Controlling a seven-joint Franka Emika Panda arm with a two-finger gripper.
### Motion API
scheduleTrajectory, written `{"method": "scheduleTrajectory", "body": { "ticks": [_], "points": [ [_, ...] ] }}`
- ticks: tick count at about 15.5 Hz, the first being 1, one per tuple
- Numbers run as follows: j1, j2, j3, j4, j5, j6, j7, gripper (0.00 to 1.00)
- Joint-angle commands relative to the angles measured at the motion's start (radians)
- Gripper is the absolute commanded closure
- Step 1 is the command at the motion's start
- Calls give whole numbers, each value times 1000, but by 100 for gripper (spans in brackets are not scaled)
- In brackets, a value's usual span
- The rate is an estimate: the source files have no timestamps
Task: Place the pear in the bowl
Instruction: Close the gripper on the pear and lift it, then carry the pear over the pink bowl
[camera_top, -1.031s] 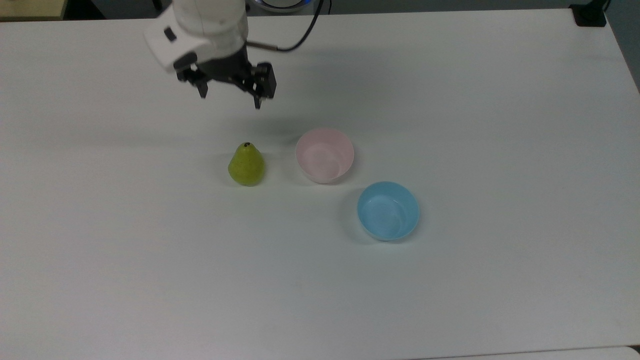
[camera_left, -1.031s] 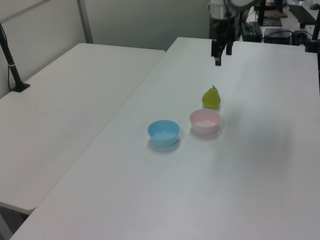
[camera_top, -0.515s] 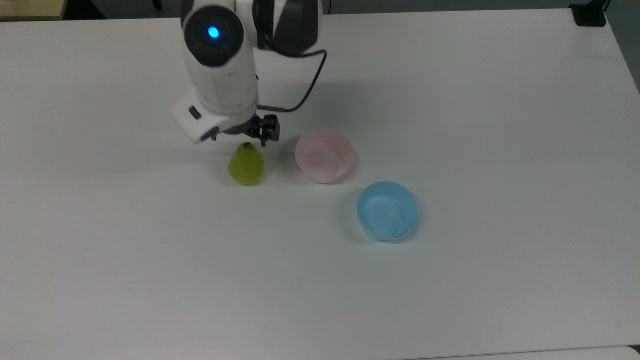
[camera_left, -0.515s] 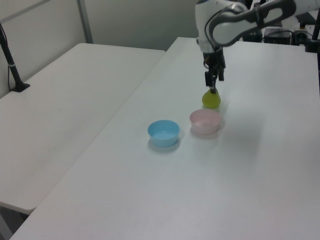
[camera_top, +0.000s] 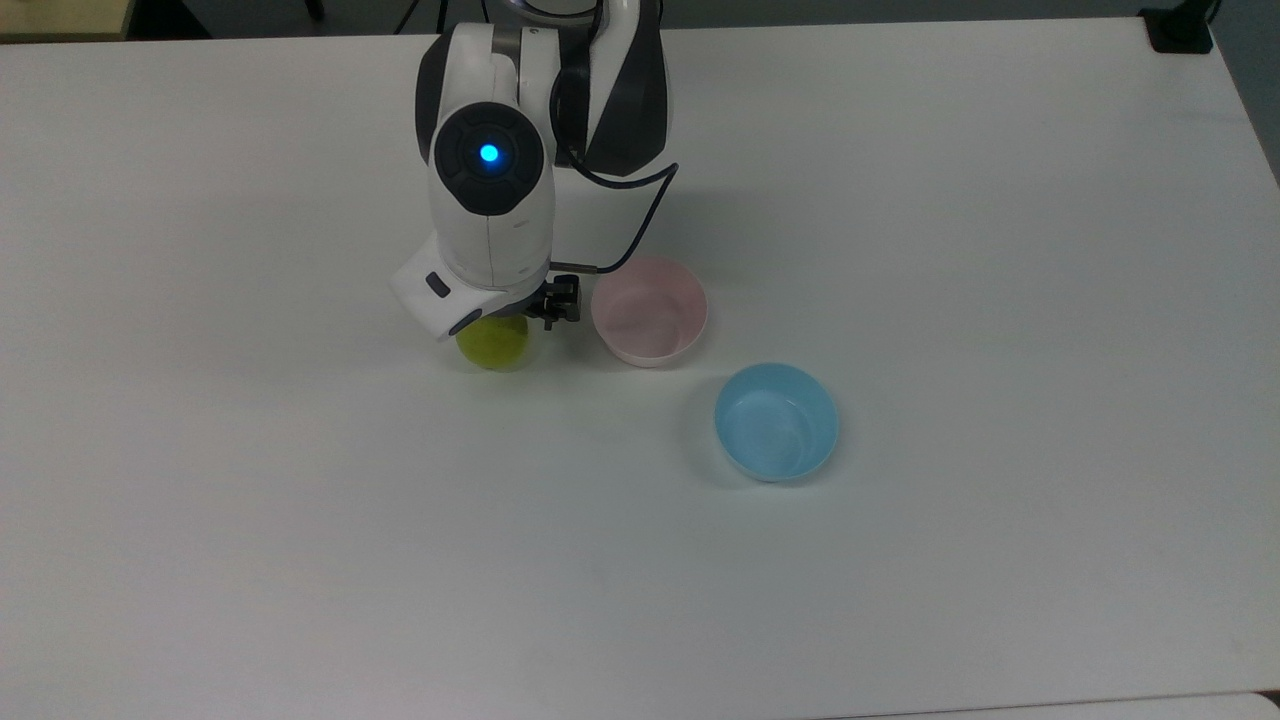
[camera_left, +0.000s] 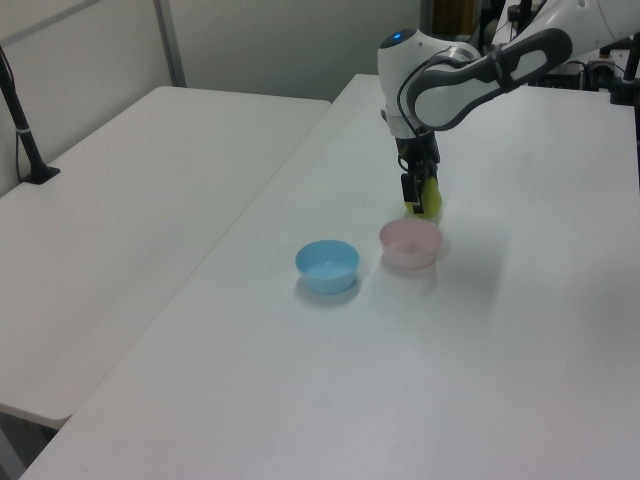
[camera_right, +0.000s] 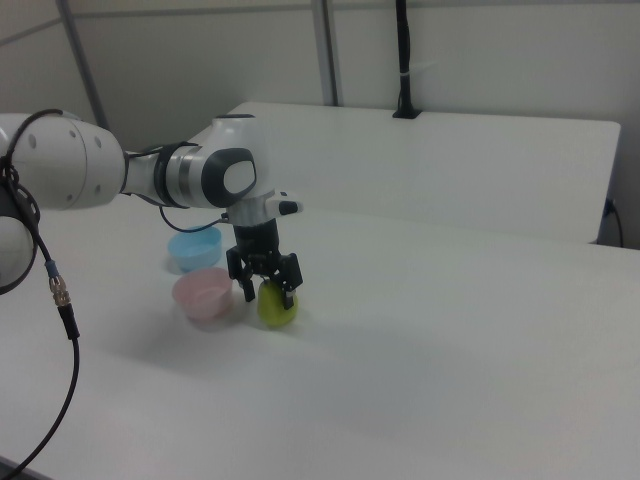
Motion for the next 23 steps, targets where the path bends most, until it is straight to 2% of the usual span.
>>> {"method": "scheduleTrajectory", "body": {
  "ticks": [1,2,5,11,14,17,20,21,23],
  "points": [
    [17,9,-27,1,-35,22,-18,43],
    [15,5,-28,1,-33,22,-20,57],
    [15,-24,-45,7,-20,17,-17,86],
    [32,-115,-70,62,66,-61,-12,87],
    [119,-120,-91,81,74,-119,-9,85],
    [245,-117,-116,76,91,-133,32,82],
    [302,-91,-119,68,92,-133,61,82],
    [314,-72,-119,68,91,-130,66,79],
    [328,-39,-119,68,89,-124,66,65]
  ]
}}
